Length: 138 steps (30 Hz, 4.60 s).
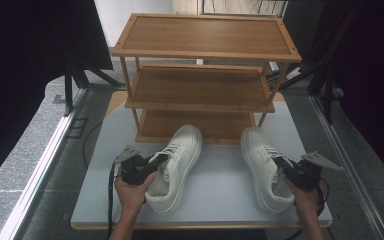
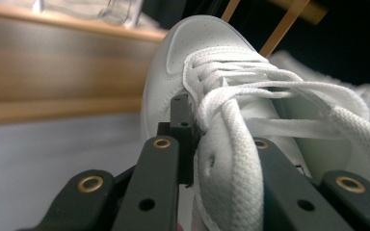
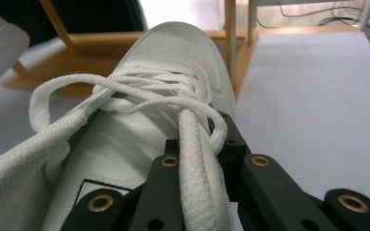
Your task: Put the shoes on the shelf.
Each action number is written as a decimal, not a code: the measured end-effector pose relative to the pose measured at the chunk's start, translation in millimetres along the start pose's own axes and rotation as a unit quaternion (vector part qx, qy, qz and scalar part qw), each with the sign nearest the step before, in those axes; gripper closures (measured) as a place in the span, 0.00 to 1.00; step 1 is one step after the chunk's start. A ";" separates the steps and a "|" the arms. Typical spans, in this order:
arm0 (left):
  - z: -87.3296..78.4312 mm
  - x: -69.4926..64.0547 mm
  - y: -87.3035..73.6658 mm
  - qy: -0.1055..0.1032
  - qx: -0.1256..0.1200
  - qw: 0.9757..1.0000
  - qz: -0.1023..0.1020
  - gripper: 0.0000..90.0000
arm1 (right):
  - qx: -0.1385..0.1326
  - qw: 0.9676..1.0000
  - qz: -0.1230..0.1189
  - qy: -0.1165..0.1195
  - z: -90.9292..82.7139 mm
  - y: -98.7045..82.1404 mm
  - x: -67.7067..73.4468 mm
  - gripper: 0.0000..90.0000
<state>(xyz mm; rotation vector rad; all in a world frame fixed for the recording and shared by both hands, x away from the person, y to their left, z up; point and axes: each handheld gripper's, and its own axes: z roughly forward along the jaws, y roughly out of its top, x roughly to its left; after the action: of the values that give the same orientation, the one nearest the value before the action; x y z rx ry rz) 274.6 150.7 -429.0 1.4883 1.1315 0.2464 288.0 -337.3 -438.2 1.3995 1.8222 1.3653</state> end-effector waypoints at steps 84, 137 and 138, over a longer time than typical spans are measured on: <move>63.3 -11.2 167.4 0.019 -0.087 0.994 -0.068 0.90 | -0.103 0.984 0.130 0.064 70.6 184.4 70.7 0.93; 111.0 -22.2 188.0 -0.003 -0.137 0.985 -0.103 0.62 | -0.121 0.981 0.138 0.060 130.1 203.6 102.5 0.58; 107.8 -26.0 190.1 -0.010 -0.135 0.987 -0.088 0.60 | -0.125 0.982 0.127 0.057 126.5 203.9 105.0 0.57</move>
<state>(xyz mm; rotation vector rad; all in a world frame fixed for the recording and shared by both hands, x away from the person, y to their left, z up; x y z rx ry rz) 431.8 92.2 -286.5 1.1446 1.1569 0.2519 442.5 -191.3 -285.2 1.4805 1.5107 1.7688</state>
